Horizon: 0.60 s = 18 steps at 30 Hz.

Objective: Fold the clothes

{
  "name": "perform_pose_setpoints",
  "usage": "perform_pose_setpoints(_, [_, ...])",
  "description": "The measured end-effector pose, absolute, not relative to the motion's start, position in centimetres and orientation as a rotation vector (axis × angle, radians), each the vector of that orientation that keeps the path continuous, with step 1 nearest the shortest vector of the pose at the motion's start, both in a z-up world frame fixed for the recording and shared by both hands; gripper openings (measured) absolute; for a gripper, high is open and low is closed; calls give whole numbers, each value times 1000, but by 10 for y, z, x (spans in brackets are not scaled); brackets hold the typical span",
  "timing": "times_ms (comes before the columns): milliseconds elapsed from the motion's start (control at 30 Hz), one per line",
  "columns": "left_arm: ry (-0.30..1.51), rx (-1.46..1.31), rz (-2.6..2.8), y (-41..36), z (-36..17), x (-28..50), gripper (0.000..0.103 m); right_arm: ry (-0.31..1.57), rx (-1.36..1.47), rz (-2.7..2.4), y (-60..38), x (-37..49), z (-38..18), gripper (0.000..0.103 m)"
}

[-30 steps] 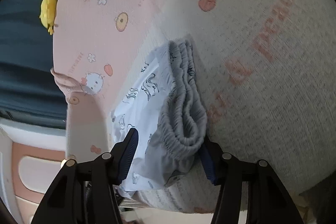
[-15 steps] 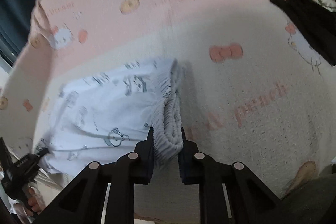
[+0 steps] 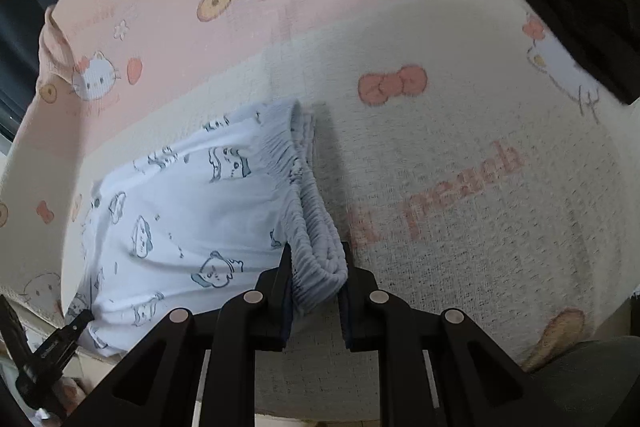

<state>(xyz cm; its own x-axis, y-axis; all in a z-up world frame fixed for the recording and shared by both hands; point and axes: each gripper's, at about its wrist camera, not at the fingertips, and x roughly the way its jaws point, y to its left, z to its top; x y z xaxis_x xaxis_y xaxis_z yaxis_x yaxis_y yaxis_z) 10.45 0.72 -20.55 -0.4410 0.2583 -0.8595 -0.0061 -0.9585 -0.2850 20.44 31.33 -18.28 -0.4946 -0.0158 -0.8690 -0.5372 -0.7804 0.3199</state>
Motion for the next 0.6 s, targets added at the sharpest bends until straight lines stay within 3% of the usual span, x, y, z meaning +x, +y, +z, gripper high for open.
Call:
perform_pose_setpoints(100, [-444, -1597, 2475, 4, -207, 97, 22, 824, -1373, 2347, 312, 205, -184, 16])
perform_pose_setpoints(233, [-656, -1673, 2355, -11, -210, 84, 25, 847, -1378, 2379, 314, 207, -184, 25])
perform_pose_setpoints(300, [-739, -1727, 2279, -15, -212, 79, 32, 853, -1391, 2394, 313, 209, -183, 31])
perform_pose_setpoints(367, [-787, -1770, 2211, -17, -211, 75, 47, 842, -1412, 2396, 312, 210, -181, 43])
perform_pose_setpoints(433, [-839, -1790, 2163, -18, -209, 74, 63, 851, -1428, 2393, 307, 212, -179, 47])
perform_pose_setpoints(600, [-868, -1803, 2139, -19, -204, 81, 65, 831, -1450, 2369, 300, 215, -170, 55])
